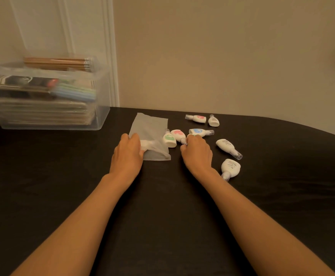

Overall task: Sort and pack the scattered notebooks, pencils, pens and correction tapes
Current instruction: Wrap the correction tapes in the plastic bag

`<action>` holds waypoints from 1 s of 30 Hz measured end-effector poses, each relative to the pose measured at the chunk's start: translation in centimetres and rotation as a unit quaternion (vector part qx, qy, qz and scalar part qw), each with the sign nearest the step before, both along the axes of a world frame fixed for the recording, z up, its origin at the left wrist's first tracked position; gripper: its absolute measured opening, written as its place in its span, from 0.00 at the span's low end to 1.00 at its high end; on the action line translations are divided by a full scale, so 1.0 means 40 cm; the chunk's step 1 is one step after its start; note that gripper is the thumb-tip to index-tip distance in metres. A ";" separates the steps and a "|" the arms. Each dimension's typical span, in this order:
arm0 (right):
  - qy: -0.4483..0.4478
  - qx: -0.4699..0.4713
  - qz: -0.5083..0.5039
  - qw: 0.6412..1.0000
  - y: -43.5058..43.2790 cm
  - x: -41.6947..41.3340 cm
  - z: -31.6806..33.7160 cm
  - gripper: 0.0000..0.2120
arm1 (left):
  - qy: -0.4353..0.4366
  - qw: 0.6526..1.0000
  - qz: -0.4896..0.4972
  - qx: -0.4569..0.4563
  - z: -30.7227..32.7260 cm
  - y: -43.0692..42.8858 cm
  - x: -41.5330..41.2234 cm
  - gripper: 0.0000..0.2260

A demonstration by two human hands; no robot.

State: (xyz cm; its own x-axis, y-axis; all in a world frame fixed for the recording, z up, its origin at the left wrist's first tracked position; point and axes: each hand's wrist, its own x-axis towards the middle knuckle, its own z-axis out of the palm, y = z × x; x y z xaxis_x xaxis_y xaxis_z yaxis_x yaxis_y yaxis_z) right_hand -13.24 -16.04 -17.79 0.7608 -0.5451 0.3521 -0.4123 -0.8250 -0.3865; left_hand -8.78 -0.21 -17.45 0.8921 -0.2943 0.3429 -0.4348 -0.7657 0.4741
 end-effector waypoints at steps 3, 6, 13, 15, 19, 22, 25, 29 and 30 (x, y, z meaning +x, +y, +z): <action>0.026 -0.003 -0.012 1.000 0.003 0.008 0.004 0.12 | 0.010 1.000 -0.015 -0.014 -0.002 -0.005 -0.002 0.03; 0.024 -0.001 -0.032 0.999 0.003 0.018 0.007 0.12 | 0.014 1.000 -0.016 -0.021 -0.002 -0.005 0.000 0.02; -0.280 0.314 0.058 0.905 -0.021 -0.027 0.029 0.08 | -0.012 0.996 -0.027 -0.084 -0.002 -0.007 0.013 0.04; -0.321 0.434 0.110 0.834 -0.027 -0.051 0.051 0.06 | -0.031 0.993 -0.035 -0.107 -0.001 -0.007 0.014 0.06; -0.204 0.472 0.240 0.824 -0.009 -0.081 0.061 0.08 | -0.055 0.988 -0.055 -0.132 0.002 -0.008 0.009 0.07; -0.164 0.378 0.235 0.881 0.025 -0.076 0.042 0.06 | -0.058 0.986 -0.064 -0.141 0.005 -0.008 0.004 0.07; -0.176 0.226 0.182 0.941 0.045 -0.067 0.025 0.08 | -0.051 0.992 -0.039 -0.110 0.003 -0.002 0.008 0.05; -0.139 -0.020 0.186 0.972 0.060 -0.075 0.018 0.08 | -0.023 0.999 -0.007 -0.044 0.001 0.004 0.010 0.05; -0.141 -0.053 0.194 0.969 0.065 -0.076 0.018 0.08 | -0.027 0.999 -0.012 -0.039 0.001 0.004 0.011 0.05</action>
State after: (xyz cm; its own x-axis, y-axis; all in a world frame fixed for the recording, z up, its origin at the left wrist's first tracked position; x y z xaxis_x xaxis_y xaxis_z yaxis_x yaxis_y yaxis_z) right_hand -16.28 -13.45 -17.06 0.7673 -0.1869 0.6135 0.0465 -0.9379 -0.3439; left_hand -8.35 -0.07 -17.42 0.8643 -0.2863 0.4136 -0.4799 -0.7156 0.5075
